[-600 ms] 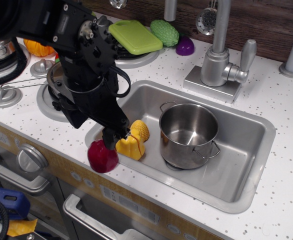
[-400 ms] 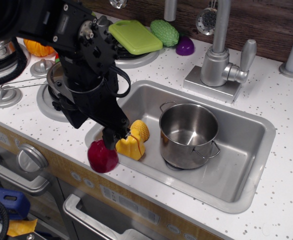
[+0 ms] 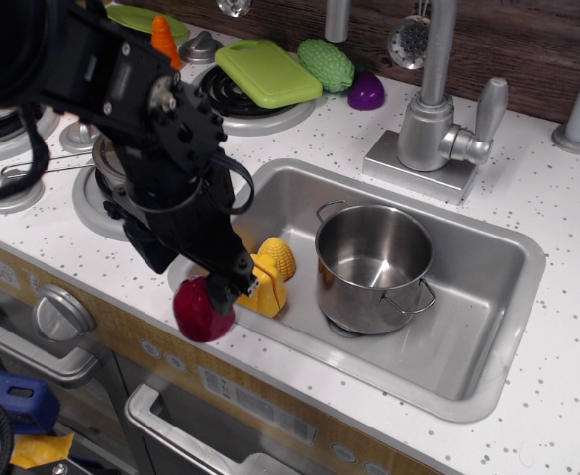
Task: Put sweet potato in pot which is in sink
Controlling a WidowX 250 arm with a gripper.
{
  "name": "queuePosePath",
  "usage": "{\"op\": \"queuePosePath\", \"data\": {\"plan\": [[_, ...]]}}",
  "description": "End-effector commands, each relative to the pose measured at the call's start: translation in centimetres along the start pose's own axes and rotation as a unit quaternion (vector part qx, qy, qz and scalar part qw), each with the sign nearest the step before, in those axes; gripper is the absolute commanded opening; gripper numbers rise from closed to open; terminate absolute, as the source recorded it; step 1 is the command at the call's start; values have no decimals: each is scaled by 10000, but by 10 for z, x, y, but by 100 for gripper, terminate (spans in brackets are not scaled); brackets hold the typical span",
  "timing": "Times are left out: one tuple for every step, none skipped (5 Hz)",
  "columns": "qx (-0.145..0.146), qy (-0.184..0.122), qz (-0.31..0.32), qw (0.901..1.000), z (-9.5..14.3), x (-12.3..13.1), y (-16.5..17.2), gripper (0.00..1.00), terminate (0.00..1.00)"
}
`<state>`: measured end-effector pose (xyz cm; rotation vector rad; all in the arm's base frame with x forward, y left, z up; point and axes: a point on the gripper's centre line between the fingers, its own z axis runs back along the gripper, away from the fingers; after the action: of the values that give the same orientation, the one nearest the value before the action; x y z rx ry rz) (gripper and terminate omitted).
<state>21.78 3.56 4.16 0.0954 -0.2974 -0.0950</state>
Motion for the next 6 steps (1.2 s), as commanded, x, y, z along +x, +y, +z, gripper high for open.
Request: {"op": "queuePosePath", "data": {"plan": [[77,-219,79,9997,-11,3,9,100,0],[22,-275,169,9995,-21,0,9,100,0],[-72,-321,272,9991,-28,-2,10,100,0],[-43,-336,380,9987,-31,-3,9,0,0],[89,-338,285,9990,-22,2,7,0,0],[277,-475,30,9985,-3,17,2,0,0]]}}
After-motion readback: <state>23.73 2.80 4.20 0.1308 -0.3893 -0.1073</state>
